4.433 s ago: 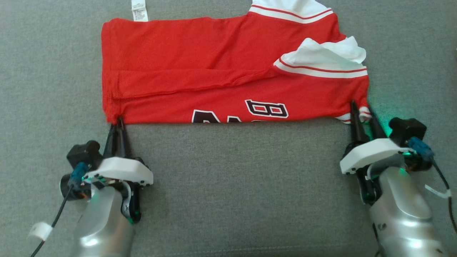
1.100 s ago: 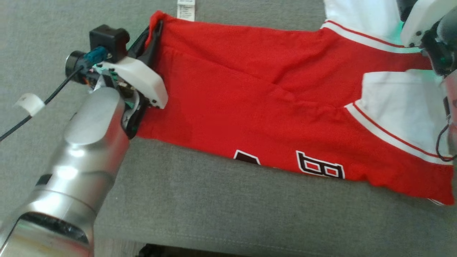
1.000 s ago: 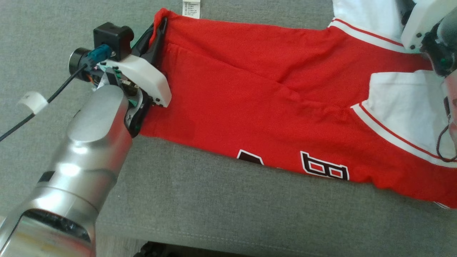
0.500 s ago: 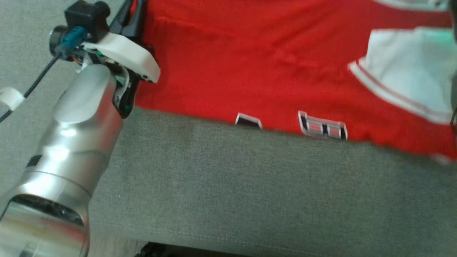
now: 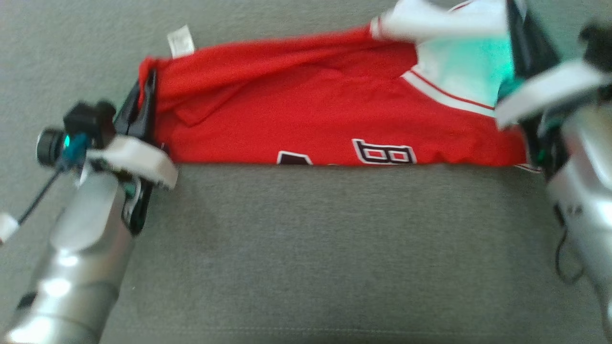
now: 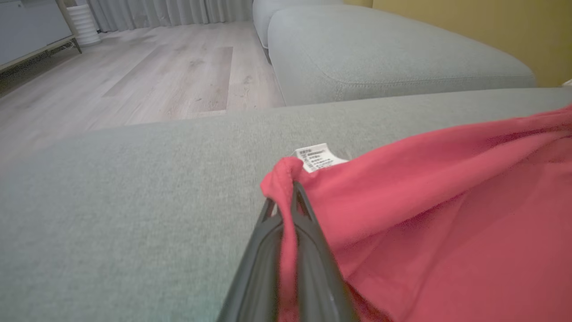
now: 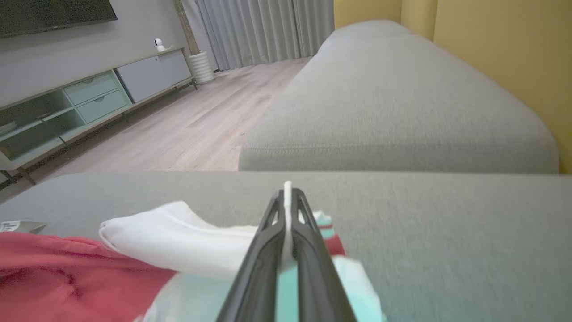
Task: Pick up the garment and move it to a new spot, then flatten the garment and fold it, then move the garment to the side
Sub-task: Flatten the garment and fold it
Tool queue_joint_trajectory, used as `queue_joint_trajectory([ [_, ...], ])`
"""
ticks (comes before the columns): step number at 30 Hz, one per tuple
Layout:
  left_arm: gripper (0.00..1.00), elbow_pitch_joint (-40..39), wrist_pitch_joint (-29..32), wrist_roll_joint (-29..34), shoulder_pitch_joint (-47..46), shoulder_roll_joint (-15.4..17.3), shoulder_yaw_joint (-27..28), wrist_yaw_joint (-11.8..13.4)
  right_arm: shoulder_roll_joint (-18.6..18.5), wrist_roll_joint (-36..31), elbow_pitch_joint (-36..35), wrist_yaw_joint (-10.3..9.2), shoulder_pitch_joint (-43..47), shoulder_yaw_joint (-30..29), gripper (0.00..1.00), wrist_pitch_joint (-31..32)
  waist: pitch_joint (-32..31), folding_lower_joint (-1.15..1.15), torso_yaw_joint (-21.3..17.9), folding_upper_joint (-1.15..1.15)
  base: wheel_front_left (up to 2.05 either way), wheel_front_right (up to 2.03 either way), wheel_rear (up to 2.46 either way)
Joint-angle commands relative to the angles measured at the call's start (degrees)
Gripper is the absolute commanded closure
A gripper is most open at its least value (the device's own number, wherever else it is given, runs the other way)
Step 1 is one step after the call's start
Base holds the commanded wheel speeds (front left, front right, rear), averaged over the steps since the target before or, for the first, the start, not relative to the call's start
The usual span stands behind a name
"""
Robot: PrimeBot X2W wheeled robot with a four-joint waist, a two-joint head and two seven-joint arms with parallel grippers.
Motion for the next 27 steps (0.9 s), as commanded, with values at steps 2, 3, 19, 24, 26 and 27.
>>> queue_joint_trajectory([
  [2,1.00,-1.86,-0.28,1.46,2.02,3.04,3.57,0.70,-1.27,3.35,-4.60,0.19,4.60,1.77,1.00,-1.04,-1.81,0.01,-2.40,0.00,0.00,0.00,0.00],
  [3,1.00,-1.88,-0.28,1.84,3.25,3.08,4.17,1.01,-1.53,4.39,-5.51,0.19,6.30,2.05,1.00,-1.12,-2.08,0.01,-2.76,0.00,0.00,0.00,0.00],
  [19,0.00,-5.56,-0.29,9.17,14.47,0.06,13.51,8.93,3.14,6.32,-7.27,0.19,19.69,-4.62,0.00,-1.57,-8.11,0.01,-3.69,0.00,0.00,0.00,0.00],
  [24,0.00,-11.70,-0.29,10.87,20.61,-2.77,18.38,11.09,7.03,-3.41,-9.78,0.19,23.65,-13.89,0.00,-1.58,-11.81,0.01,-4.04,0.00,0.00,0.00,0.00],
  [26,0.00,-14.19,-0.29,11.43,23.47,-4.40,20.45,11.47,9.54,-8.20,-10.65,0.19,26.12,-17.21,0.00,-1.58,-13.50,0.01,-4.14,0.00,0.00,0.00,0.00],
  [27,0.00,-15.35,-0.29,11.73,24.96,-5.30,21.42,11.54,10.79,-10.29,-10.96,0.19,27.41,-18.28,0.00,-1.58,-14.46,0.01,-4.17,0.00,0.00,0.00,0.00],
])
